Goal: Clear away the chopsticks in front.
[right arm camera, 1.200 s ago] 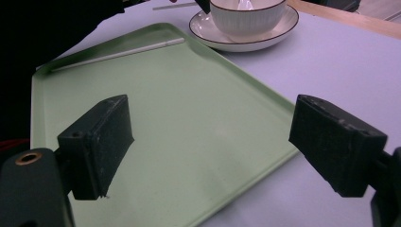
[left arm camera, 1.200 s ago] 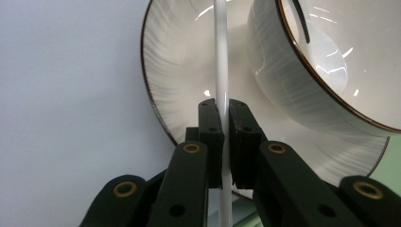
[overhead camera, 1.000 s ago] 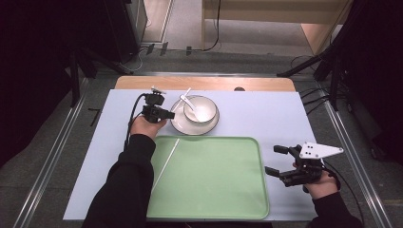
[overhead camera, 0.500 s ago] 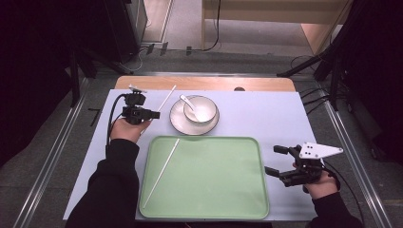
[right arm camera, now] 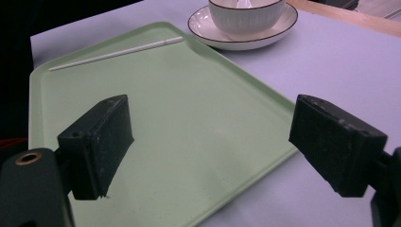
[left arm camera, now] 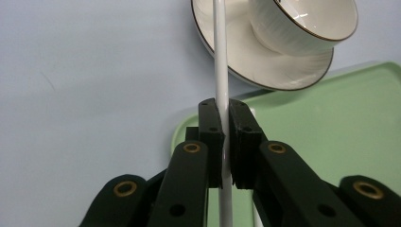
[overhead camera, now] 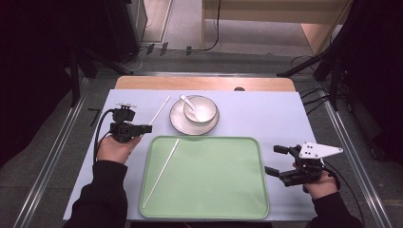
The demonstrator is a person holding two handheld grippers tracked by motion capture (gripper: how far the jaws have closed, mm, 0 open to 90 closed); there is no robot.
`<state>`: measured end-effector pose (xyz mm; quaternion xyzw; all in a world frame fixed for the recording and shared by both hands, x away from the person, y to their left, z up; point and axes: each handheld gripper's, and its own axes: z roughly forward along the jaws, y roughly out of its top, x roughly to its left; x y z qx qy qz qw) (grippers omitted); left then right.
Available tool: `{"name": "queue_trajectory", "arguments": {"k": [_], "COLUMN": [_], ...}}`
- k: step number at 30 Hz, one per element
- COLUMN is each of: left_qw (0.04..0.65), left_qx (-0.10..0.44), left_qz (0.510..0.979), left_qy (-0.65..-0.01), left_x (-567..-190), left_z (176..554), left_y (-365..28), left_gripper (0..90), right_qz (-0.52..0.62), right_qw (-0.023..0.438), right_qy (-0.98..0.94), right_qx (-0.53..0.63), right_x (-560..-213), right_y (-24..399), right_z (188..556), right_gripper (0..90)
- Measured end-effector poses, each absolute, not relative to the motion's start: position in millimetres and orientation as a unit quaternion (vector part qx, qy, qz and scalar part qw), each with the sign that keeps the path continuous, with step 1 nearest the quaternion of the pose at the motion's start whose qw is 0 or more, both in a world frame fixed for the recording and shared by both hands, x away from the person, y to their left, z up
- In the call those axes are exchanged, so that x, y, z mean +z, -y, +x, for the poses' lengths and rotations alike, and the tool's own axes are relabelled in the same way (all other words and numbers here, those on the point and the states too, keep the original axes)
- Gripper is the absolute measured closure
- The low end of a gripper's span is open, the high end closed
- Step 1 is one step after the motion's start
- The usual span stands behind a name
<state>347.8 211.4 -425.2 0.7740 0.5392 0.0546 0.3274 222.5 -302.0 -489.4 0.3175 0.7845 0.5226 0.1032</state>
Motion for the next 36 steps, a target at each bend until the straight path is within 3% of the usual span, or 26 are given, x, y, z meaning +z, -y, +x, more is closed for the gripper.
{"name": "queue_trajectory", "arguments": {"k": [19, 36], "left_qw": [0.344, 0.338], "left_qx": [0.039, -0.005], "left_qz": [0.779, 0.791], "left_qy": [-0.523, -0.511], "left_x": [-432, -455], "left_z": [276, 247], "left_y": [-207, -185], "left_gripper": [86.3, 86.3], "right_qz": [0.311, 0.307], "right_qw": [0.101, 0.099], "right_qy": [-0.786, -0.789], "right_qx": [0.524, 0.523], "right_x": [-488, -488], "right_y": [299, 297], "right_z": [226, 228], "right_gripper": [14.5, 14.6]}}
